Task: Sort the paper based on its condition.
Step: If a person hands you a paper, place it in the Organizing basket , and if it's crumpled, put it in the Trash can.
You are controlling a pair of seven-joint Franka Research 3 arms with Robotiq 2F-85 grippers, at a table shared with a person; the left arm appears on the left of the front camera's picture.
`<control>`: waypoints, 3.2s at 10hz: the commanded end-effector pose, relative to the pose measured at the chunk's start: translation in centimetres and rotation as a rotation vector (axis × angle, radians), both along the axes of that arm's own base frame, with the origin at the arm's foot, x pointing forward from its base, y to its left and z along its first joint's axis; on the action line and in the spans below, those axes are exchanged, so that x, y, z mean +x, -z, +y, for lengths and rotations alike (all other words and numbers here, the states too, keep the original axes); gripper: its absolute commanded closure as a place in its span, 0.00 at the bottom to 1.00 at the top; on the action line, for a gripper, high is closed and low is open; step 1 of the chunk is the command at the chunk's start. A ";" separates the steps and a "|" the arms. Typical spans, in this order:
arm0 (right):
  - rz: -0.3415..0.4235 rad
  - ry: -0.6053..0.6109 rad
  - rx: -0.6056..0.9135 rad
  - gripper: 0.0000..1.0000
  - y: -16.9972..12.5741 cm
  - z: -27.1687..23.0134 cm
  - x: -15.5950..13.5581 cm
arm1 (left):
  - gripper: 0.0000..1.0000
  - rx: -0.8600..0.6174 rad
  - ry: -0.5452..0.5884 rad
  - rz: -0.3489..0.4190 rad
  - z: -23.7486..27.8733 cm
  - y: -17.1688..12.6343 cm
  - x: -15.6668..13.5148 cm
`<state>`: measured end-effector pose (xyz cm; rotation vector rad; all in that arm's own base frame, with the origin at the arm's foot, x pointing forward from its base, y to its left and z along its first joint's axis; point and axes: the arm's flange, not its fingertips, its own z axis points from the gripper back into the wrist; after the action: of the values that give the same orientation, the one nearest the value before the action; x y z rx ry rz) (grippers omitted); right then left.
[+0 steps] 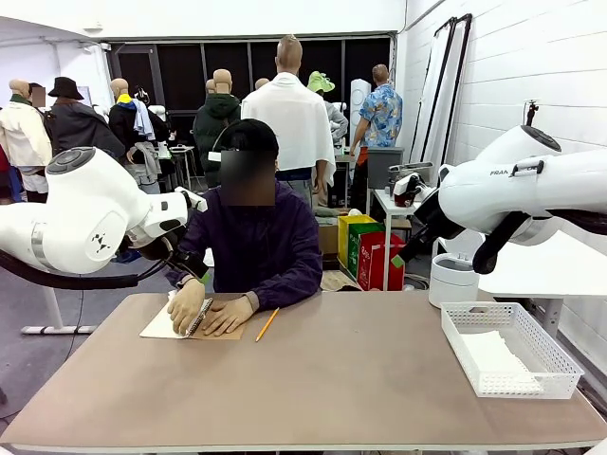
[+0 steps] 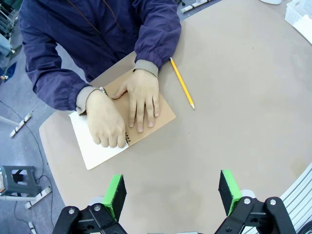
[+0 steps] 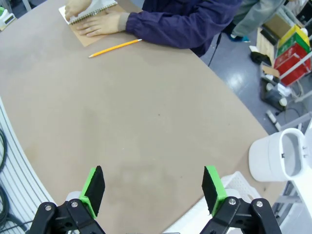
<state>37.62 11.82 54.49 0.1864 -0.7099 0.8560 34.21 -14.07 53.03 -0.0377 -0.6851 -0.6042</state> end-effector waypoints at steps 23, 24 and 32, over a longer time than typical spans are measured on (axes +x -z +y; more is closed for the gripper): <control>-0.001 0.013 -0.006 0.00 0.1 0.0 0.0 | 0.00 0.001 -0.001 0.001 0.1 0.0 0.0; -0.001 0.013 -0.006 0.00 0.1 0.0 0.0 | 0.00 0.001 -0.001 0.001 0.1 0.0 0.0; -0.001 0.013 -0.006 0.00 0.1 0.0 0.0 | 0.00 0.001 -0.001 0.001 0.1 0.0 0.0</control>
<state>37.62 11.82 54.49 0.1864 -0.7099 0.8560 34.21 -14.07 53.03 -0.0377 -0.6851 -0.6042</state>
